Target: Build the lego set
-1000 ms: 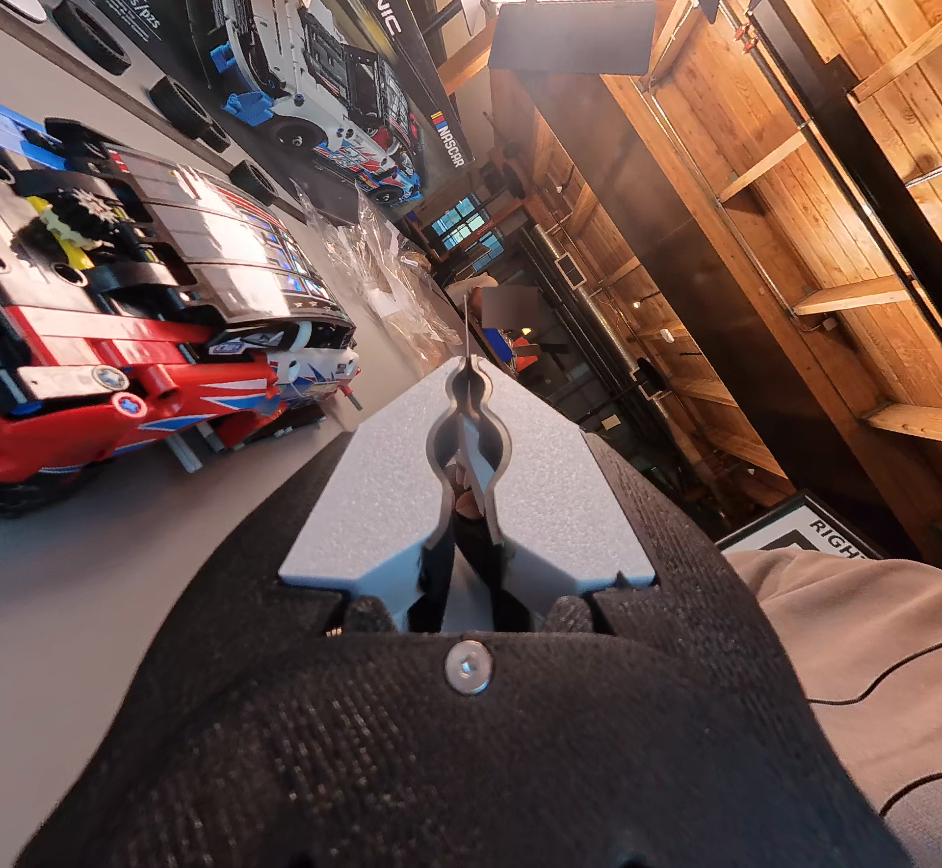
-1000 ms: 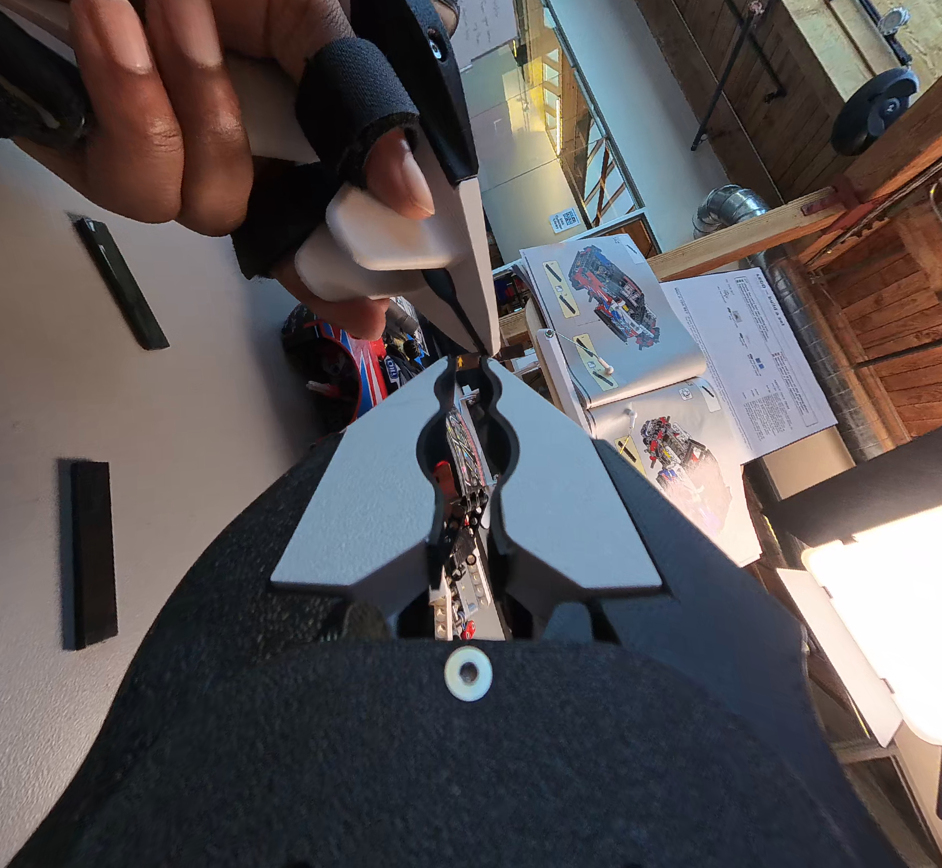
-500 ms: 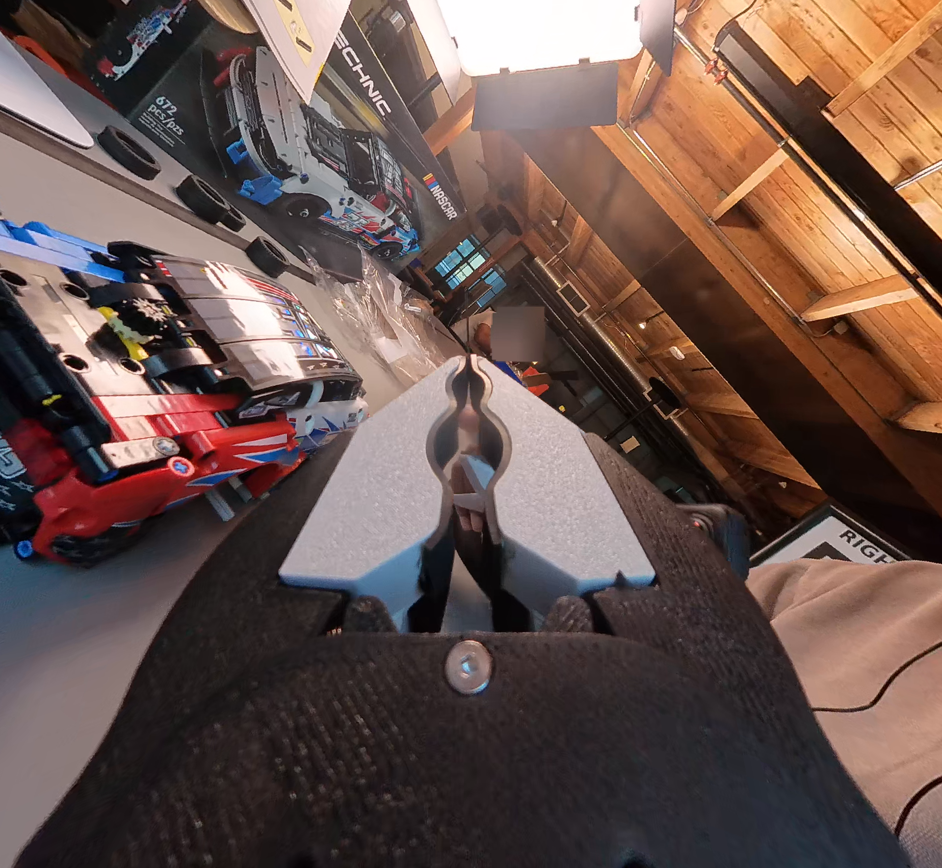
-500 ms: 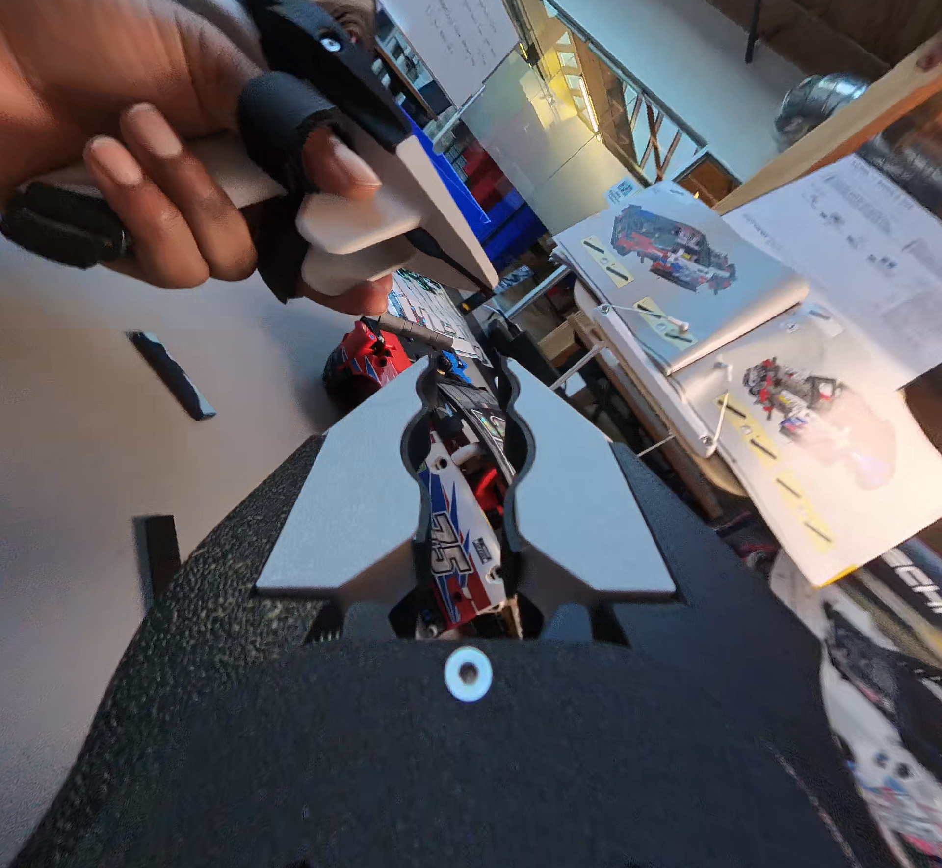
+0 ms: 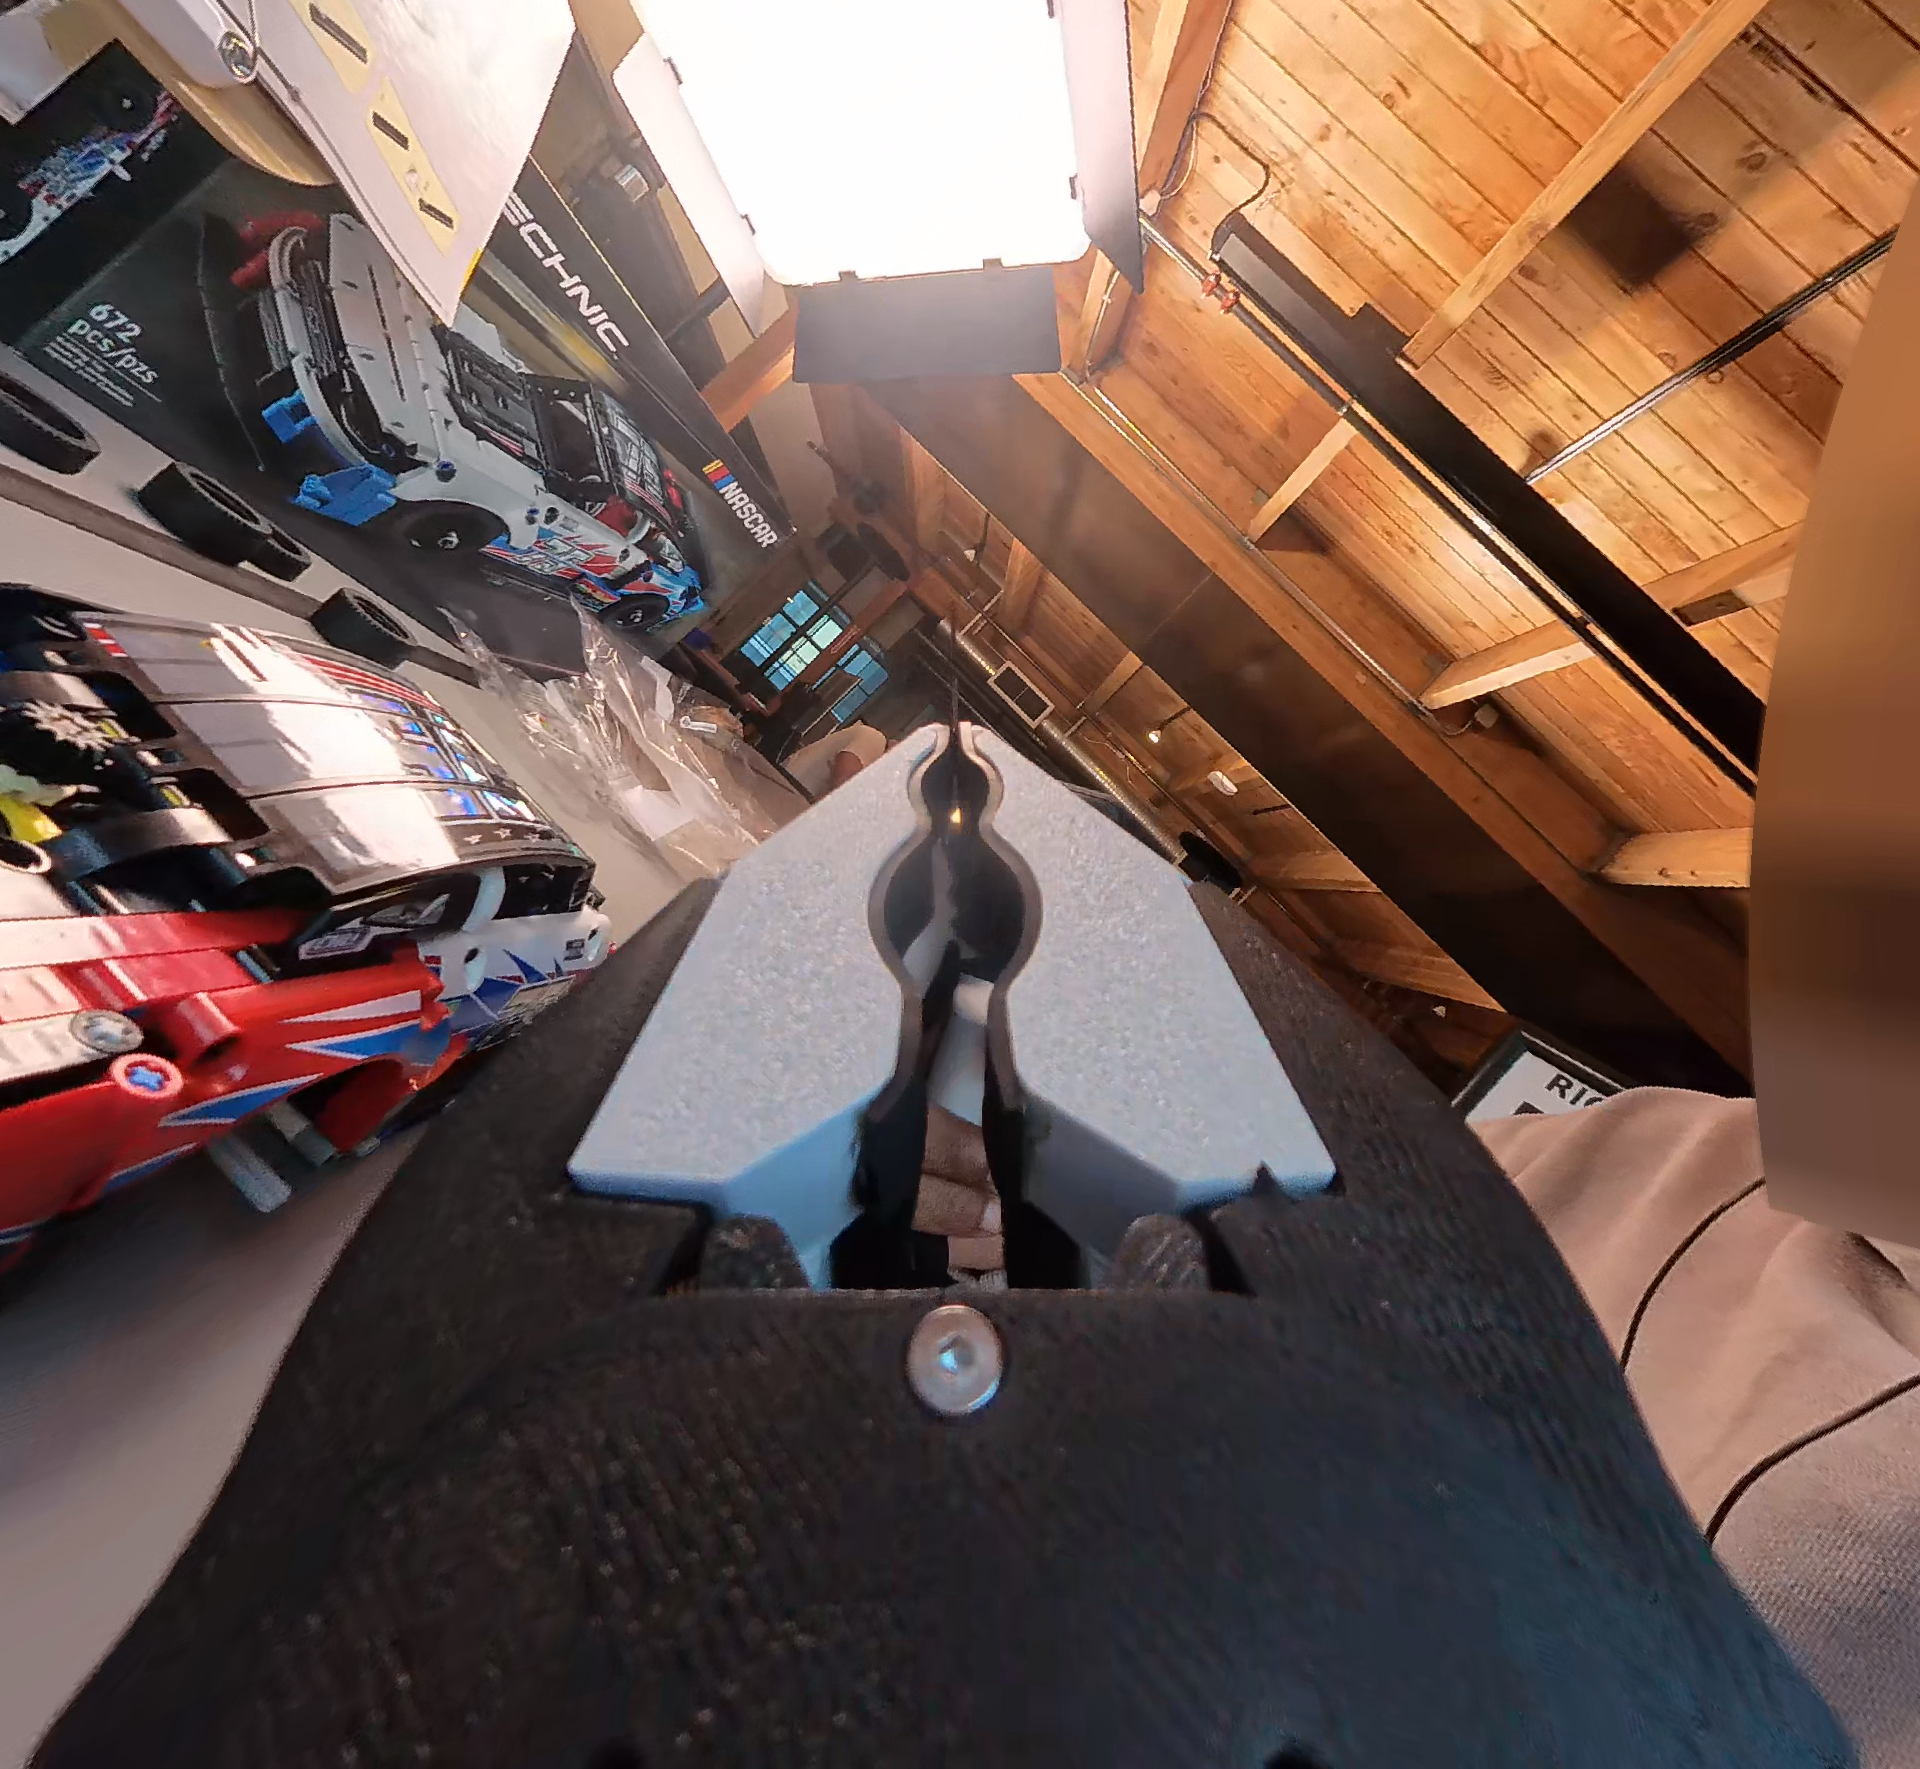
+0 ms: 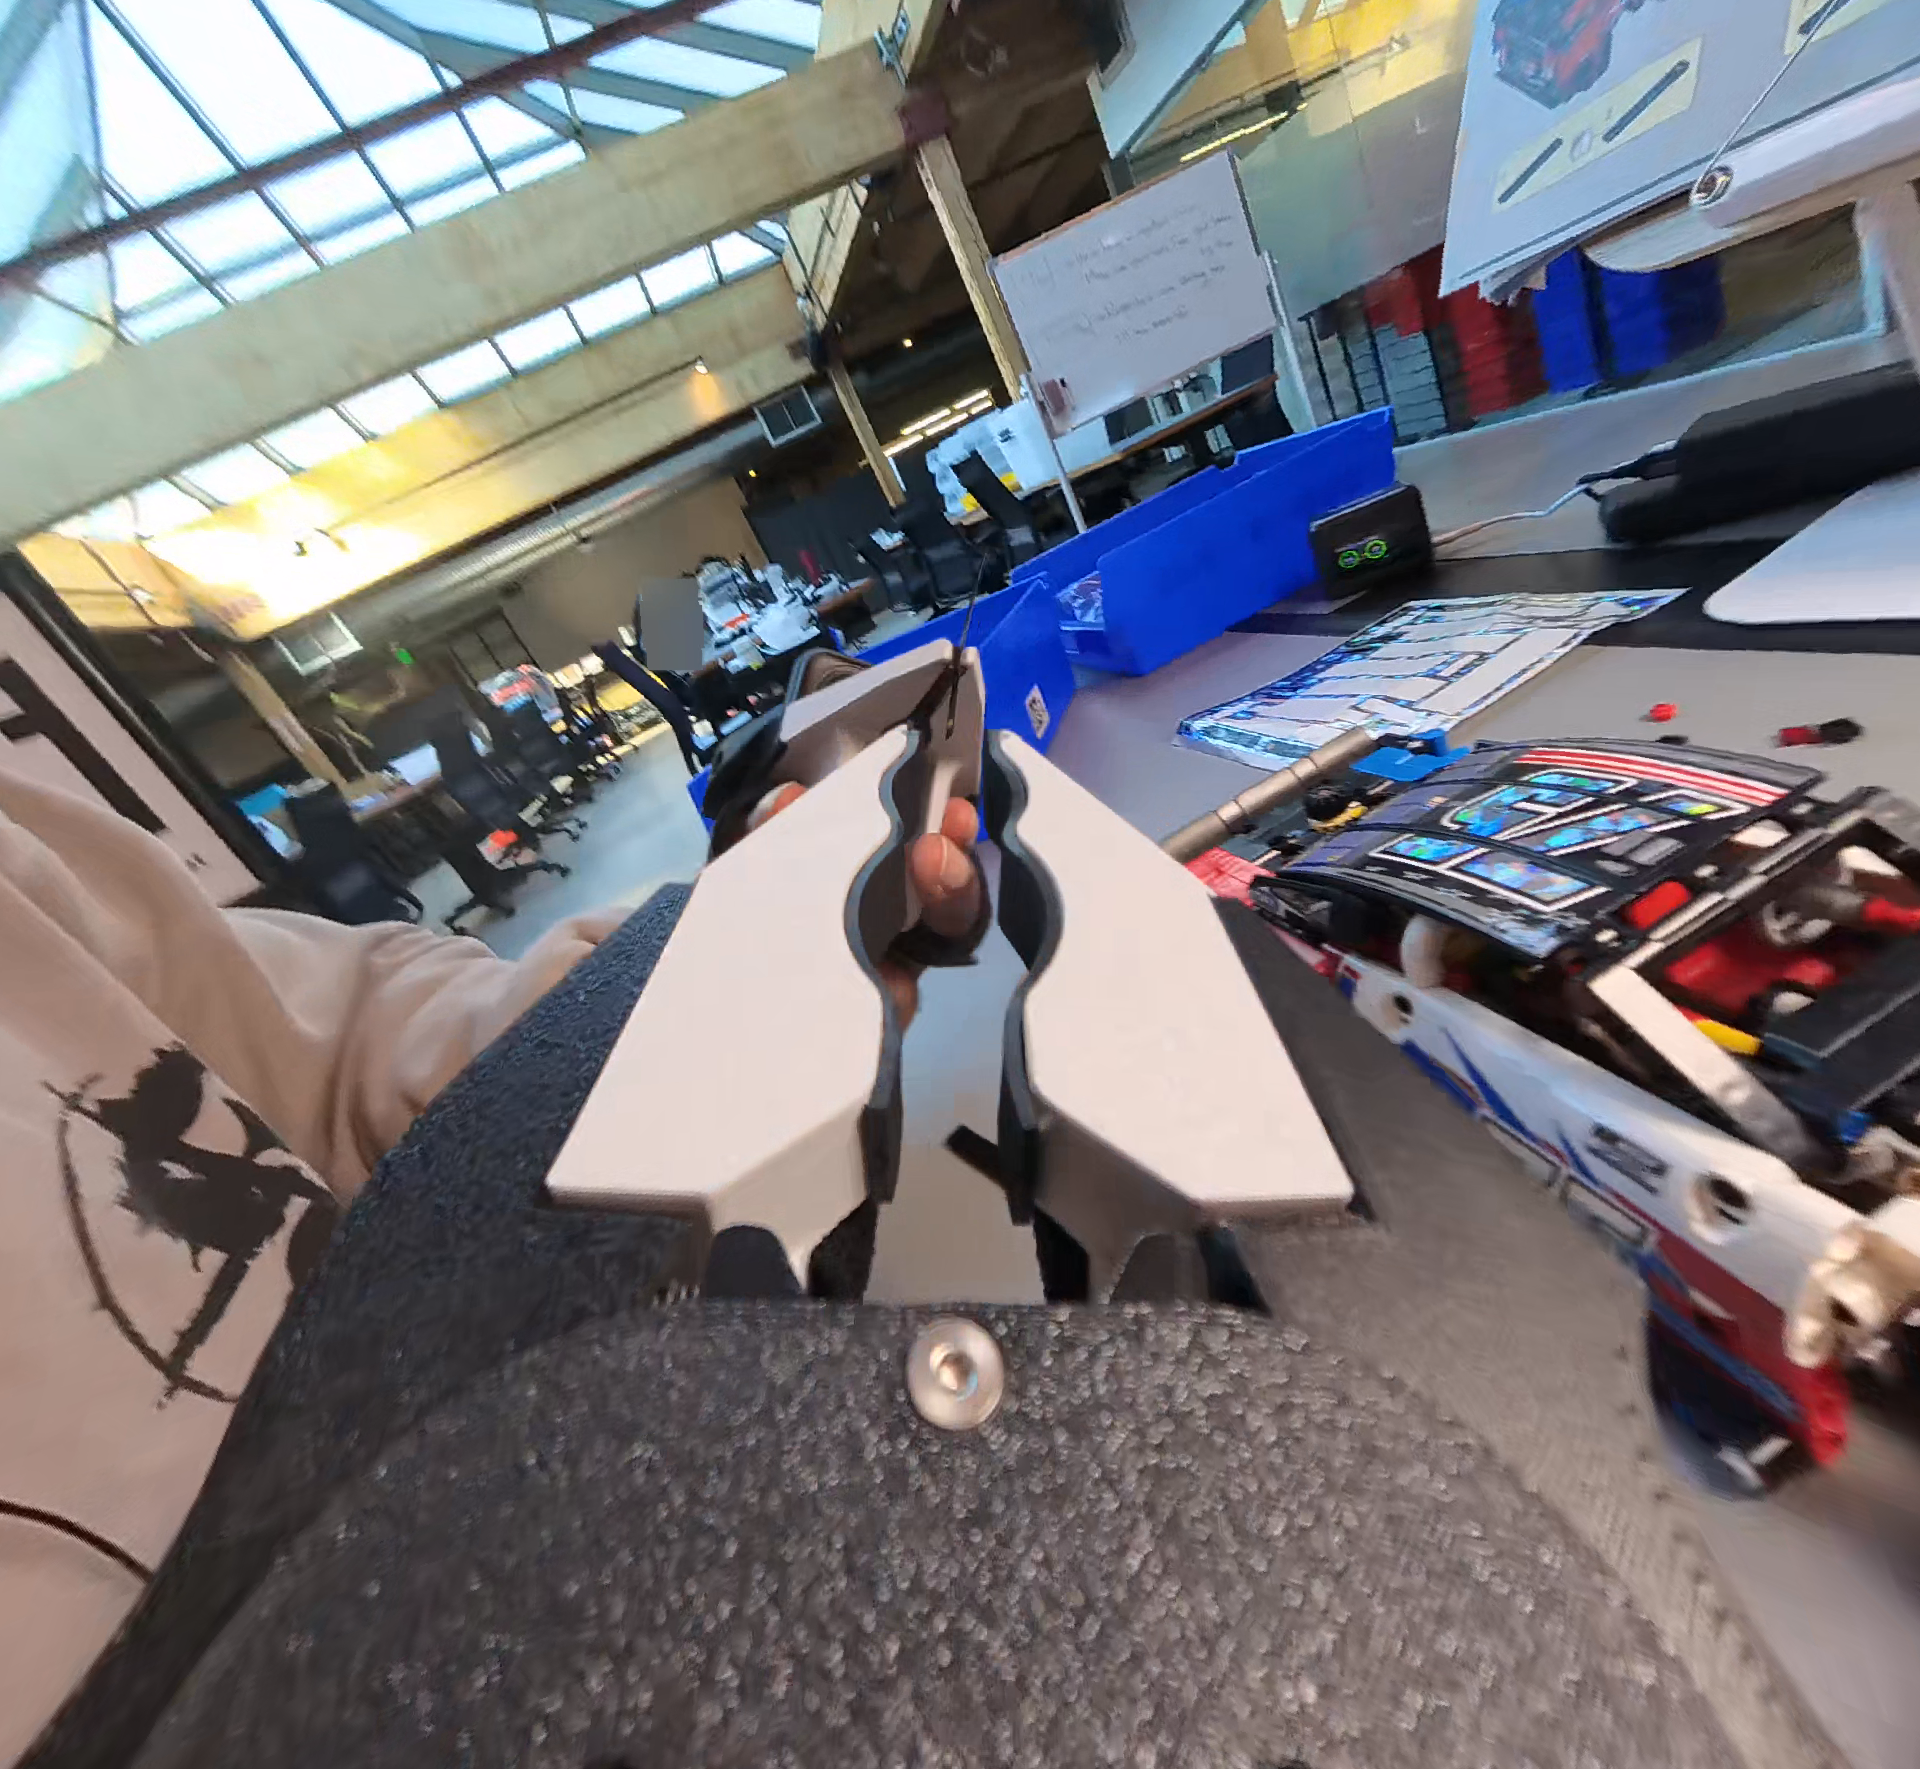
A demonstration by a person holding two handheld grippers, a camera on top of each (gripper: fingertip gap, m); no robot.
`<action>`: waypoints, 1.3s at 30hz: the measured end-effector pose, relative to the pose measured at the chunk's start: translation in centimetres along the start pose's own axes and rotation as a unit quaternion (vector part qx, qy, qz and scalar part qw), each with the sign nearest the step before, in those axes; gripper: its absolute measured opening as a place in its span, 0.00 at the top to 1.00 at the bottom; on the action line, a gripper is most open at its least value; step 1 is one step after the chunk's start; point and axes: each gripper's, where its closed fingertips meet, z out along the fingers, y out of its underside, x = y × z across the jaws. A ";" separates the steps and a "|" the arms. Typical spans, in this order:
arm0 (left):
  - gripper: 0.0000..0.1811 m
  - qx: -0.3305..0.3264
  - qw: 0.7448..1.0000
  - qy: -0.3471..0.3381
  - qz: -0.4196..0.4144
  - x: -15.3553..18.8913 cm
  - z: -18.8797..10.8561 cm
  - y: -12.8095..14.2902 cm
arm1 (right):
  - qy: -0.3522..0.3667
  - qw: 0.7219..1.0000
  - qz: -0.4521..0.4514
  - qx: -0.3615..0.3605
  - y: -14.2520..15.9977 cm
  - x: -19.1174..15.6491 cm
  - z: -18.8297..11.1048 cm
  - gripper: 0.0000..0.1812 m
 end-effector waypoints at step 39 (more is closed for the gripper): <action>0.67 -0.272 0.910 -0.034 0.312 0.3 -1.0 3.5 | -0.061 0.975 0.059 -0.203 -1.4 -0.5 -2.2 1.00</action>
